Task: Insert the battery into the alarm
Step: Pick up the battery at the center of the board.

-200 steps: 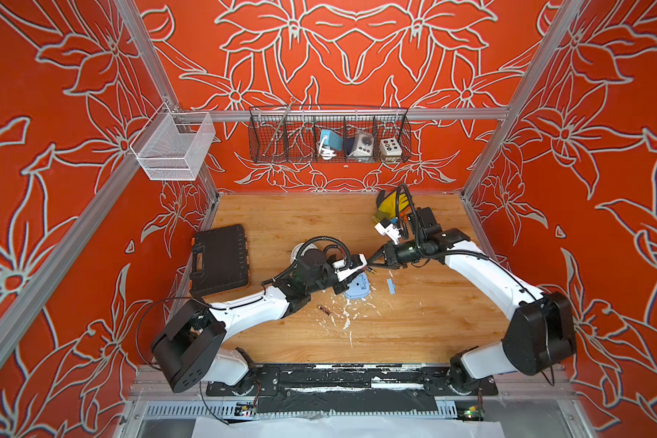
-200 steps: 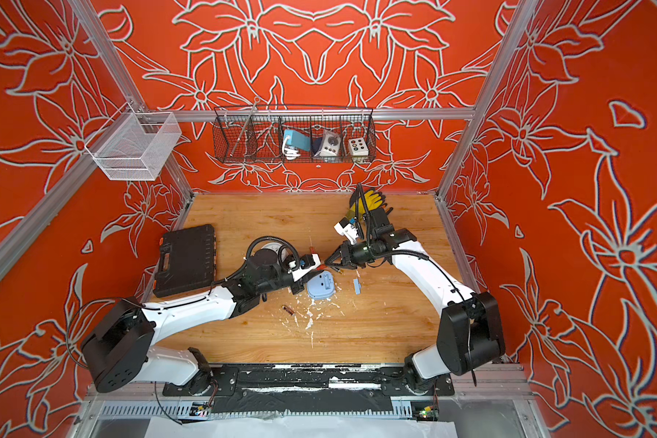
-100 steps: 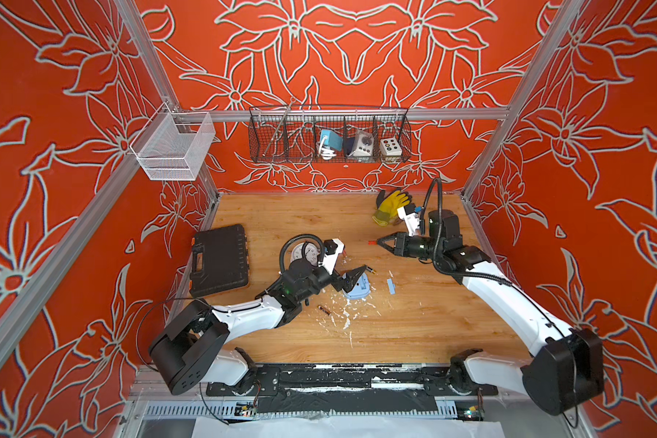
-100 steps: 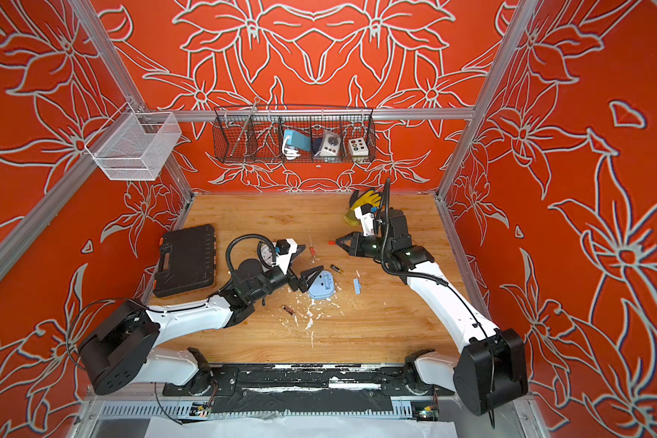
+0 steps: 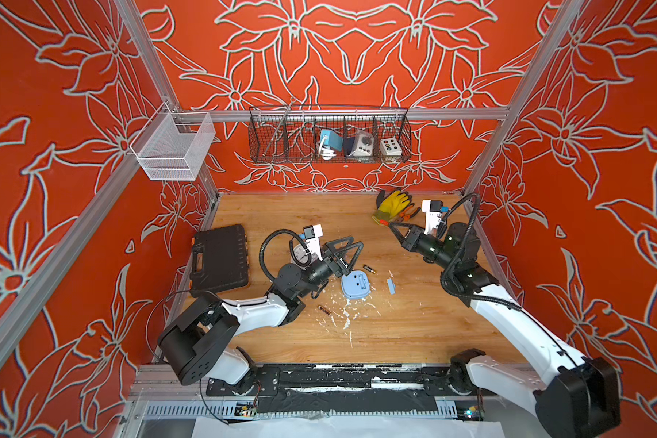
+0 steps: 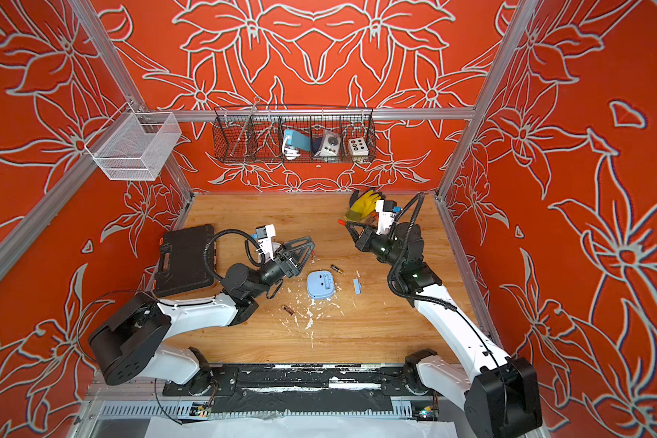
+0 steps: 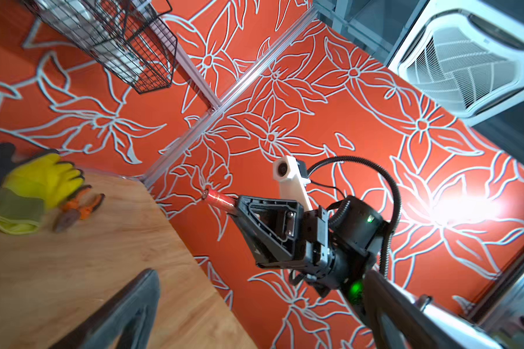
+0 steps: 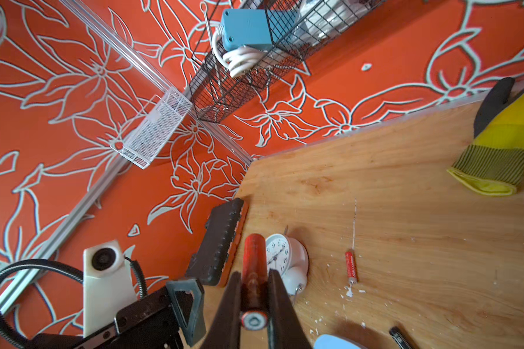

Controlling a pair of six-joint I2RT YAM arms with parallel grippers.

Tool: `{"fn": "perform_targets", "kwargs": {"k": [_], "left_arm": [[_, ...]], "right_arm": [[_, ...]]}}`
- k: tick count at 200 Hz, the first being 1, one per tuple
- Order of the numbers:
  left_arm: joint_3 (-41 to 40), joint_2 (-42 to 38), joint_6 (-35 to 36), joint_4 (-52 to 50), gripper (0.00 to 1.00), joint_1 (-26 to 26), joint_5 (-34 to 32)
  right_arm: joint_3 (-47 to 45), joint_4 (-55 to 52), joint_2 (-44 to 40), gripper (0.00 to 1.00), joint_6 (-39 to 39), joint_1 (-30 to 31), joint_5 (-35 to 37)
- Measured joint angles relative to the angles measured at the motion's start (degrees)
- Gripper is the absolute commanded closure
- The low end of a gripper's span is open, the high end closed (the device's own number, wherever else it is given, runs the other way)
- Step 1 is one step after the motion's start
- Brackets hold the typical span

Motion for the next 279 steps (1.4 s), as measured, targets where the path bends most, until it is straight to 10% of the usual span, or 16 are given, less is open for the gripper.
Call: {"fn": "perform_targets", "kwargs": {"k": [125, 279], "left_arm": [[14.3, 14.6, -19.6, 7.7, 0.32, -1.3, -2.4], [17.7, 18.2, -24.7, 10.7, 0.76, -1.2, -3.1]], "right_arm": [[-1.5, 20.5, 4.1, 0.95, 9.9, -0.1, -7.4], [-2.3, 17.7, 2.4, 0.96, 6.6, -0.1, -12.9]]}}
